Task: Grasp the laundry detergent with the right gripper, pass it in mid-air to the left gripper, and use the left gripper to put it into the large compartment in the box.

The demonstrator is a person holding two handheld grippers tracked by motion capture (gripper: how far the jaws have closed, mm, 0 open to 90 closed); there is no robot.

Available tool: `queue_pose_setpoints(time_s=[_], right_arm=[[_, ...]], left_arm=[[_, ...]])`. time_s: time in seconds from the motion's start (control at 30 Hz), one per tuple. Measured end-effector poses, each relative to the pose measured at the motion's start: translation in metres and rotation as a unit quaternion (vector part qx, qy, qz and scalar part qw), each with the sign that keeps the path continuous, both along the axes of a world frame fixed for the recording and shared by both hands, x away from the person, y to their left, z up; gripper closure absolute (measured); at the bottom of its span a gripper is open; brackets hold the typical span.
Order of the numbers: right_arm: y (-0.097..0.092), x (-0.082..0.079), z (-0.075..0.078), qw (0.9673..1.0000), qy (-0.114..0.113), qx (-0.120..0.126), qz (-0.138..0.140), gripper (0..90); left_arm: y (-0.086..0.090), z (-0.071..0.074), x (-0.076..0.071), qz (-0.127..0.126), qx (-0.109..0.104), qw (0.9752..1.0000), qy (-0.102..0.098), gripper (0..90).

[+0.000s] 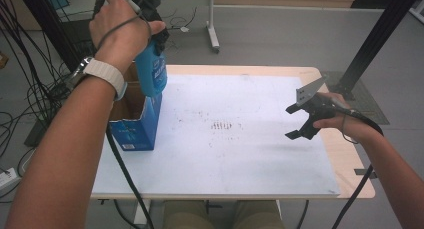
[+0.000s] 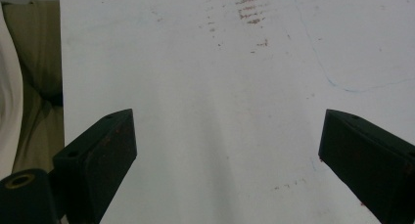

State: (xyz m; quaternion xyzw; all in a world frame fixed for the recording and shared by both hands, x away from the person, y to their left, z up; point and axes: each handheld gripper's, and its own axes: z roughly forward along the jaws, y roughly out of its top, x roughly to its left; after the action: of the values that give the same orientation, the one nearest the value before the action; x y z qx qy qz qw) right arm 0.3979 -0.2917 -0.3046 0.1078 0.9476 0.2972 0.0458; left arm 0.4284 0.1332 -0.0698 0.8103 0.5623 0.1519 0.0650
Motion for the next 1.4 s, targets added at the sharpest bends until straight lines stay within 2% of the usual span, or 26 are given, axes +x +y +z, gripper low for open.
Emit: queue_pose_setpoints(time_s=[0.3,0.63,0.93,1.4], right_arm=[[0.002,0.003,-0.001,1.0,0.0,0.0,0.0,7.4],[0.003,0.005,-0.004,1.0,0.005,0.0,-0.001,7.4],[0.003,0.007,-0.005,1.0,0.007,-0.001,-0.002,7.4],[0.002,0.007,-0.008,0.9999,0.01,-0.003,-0.006,7.4]], left_arm=[[0.023,0.007,0.002,0.04,-0.002,0.9992,-0.001,37.5],[0.042,0.007,0.004,0.071,-0.008,0.9975,-0.005,37.4],[0.054,-0.001,0.007,0.088,-0.008,0.9961,-0.003,37.5],[0.068,-0.021,0.012,0.104,-0.01,0.9945,0.003,37.4]])
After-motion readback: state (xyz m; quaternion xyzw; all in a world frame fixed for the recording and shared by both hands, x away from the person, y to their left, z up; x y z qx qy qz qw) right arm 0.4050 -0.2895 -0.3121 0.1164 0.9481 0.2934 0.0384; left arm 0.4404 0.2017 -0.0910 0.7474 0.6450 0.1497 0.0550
